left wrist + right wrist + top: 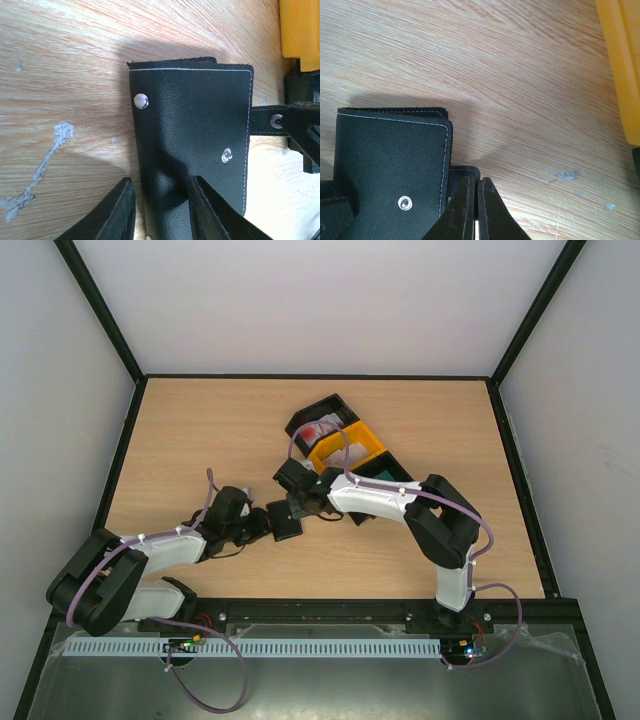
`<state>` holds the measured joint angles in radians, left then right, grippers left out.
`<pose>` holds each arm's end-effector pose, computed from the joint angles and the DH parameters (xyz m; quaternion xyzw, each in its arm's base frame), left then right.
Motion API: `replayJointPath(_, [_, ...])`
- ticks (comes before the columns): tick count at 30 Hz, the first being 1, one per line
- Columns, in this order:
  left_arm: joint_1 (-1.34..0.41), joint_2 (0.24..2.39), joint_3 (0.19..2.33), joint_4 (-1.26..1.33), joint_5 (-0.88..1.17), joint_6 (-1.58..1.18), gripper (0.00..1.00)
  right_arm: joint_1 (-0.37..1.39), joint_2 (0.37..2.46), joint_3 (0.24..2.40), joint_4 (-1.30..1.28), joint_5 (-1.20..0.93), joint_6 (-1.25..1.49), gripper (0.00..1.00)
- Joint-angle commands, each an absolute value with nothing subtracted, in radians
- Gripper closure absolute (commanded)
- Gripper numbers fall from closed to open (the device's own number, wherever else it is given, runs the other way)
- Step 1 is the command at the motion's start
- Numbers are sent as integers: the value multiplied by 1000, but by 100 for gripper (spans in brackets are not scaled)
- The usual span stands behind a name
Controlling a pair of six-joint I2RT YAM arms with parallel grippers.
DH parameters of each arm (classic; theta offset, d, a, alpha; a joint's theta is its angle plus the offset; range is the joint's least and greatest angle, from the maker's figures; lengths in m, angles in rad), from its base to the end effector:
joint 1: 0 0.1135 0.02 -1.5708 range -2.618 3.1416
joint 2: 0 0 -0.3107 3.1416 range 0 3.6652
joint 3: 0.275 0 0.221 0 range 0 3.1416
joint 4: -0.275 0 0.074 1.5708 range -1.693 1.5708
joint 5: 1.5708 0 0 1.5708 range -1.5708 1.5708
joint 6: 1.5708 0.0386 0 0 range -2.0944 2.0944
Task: Put the credit cards into the card holder
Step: Close the card holder at the center of the board.
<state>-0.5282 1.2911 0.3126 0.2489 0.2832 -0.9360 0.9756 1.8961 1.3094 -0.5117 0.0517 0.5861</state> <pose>0.1548 -0.1028 0.1951 -0.1266 0.8967 -0.3660 0.2145 0.2152 0.3142 0.2399 -0.1821 0.9547 0.1468 0.1839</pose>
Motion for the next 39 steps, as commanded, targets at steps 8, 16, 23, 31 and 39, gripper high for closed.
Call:
replayJointPath(8, [-535,1302,291,240,267,-936,67,979,1842,1273,-447,-78,566,98])
replayJointPath(16, [-536,1313,293,242,268,-936,67,979,1849,1270,-429,-135,555,98])
replayJointPath(23, [-538,1313,294,242,268,-937,67,979,1868,1270,-429,-162,548,98])
replayJointPath(31, [-539,1319,296,245,270,-935,67,978,1892,1272,-421,-205,533,98])
replayJointPath(39, [-543,1325,296,250,273,-936,72,978,1916,1273,-409,-229,526,98])
